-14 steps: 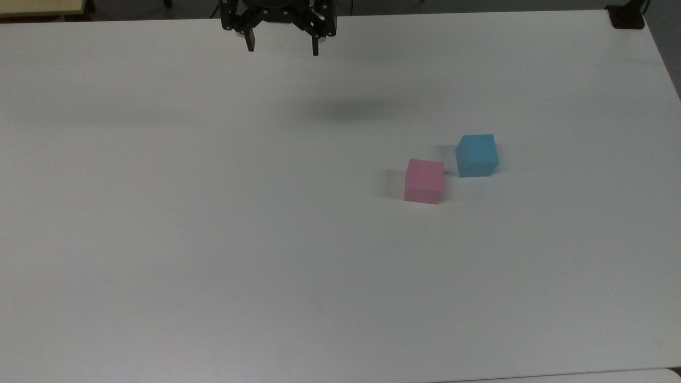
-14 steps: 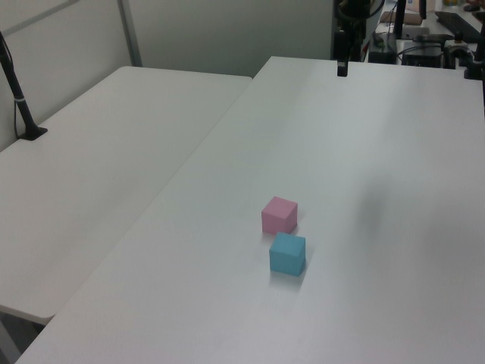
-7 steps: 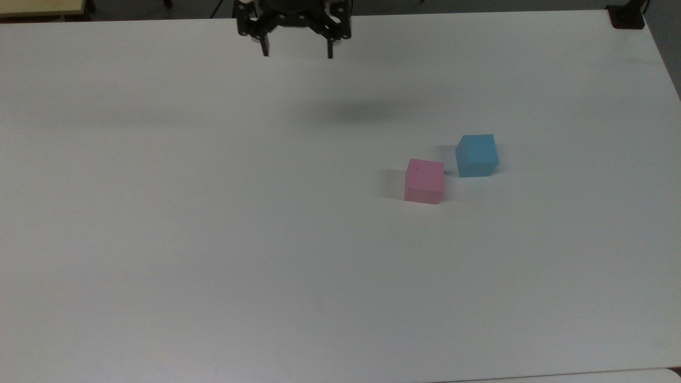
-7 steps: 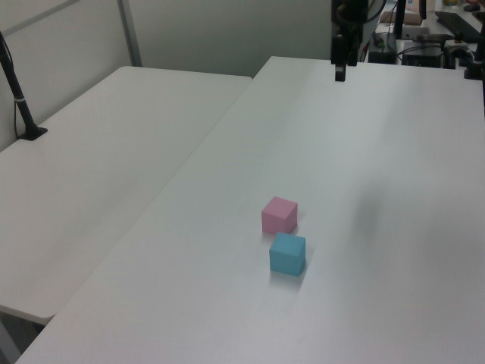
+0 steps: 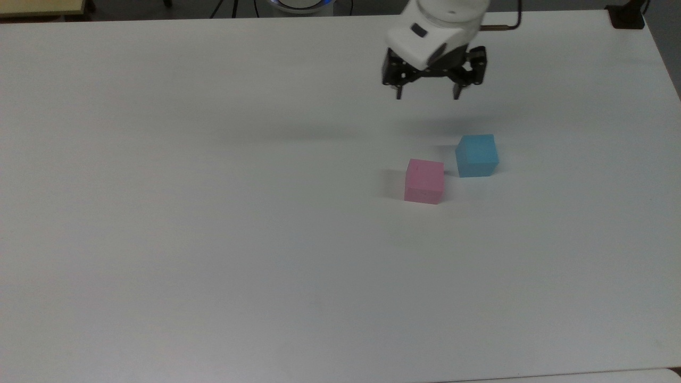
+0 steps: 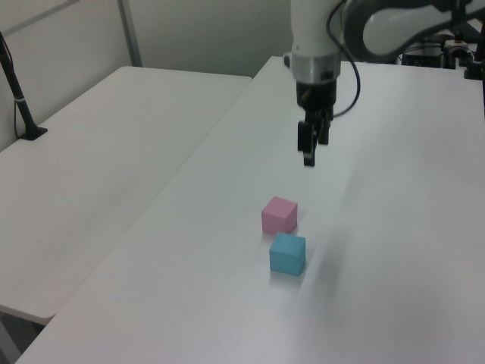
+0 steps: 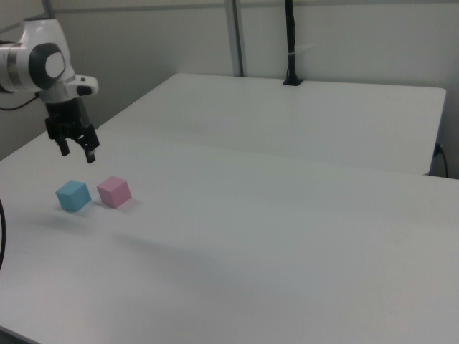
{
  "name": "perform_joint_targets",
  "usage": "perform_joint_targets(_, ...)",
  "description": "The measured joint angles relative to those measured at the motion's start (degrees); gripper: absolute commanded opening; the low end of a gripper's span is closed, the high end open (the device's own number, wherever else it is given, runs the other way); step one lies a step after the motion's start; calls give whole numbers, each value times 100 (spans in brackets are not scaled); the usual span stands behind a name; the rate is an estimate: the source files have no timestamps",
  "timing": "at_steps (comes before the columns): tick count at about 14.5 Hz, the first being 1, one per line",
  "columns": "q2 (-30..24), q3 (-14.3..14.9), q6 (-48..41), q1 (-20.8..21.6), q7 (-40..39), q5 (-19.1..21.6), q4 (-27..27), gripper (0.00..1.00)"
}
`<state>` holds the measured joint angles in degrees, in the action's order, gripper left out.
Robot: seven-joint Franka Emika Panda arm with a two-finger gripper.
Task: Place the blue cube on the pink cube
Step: 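Lower the gripper around the light-blue cube and close it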
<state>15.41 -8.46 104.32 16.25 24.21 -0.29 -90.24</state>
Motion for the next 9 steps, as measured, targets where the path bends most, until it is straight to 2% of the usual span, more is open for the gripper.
perform_joint_targets(5,690,-4,668,697,503,-13,-17,100)
perform_joint_targets(9,1238,-2,1249,872,902,-375,-19,100)
